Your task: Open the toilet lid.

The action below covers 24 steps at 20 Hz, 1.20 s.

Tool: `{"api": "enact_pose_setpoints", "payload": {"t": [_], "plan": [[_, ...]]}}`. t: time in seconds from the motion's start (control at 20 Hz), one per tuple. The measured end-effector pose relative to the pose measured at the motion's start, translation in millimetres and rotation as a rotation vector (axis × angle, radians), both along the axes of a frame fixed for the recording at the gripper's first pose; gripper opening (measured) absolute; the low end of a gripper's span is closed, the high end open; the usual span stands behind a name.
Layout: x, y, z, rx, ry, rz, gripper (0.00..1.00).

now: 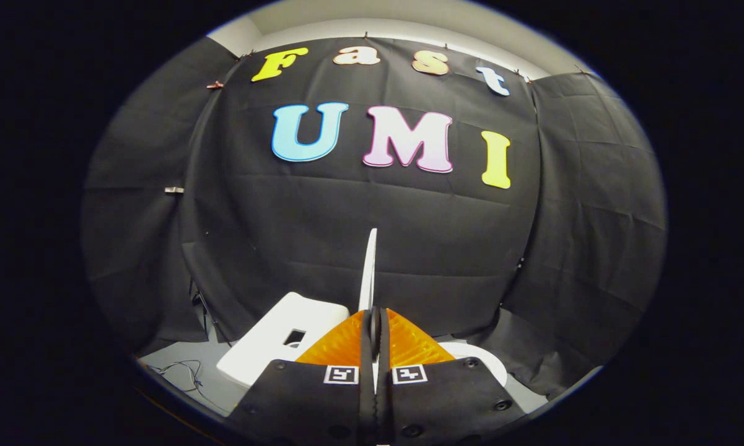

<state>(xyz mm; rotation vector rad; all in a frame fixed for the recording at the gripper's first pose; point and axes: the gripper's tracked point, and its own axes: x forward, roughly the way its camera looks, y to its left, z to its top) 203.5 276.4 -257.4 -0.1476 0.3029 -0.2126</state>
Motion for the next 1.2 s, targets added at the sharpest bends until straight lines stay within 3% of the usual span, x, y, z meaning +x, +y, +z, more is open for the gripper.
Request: {"api": "enact_pose_setpoints", "payload": {"t": [0.35,0.4,0.55,0.7,1.2], "plan": [[3,44,-11,-0.003,0.04,0.121,0.09],[2,47,-14,0.01,0.052,0.139,0.18],[-10,53,-6,0.02,0.039,0.189,0.59],[-18,37,11,0.023,0.014,0.186,0.99],[-82,-55,142,0.087,-0.139,0.209,0.99]]}}
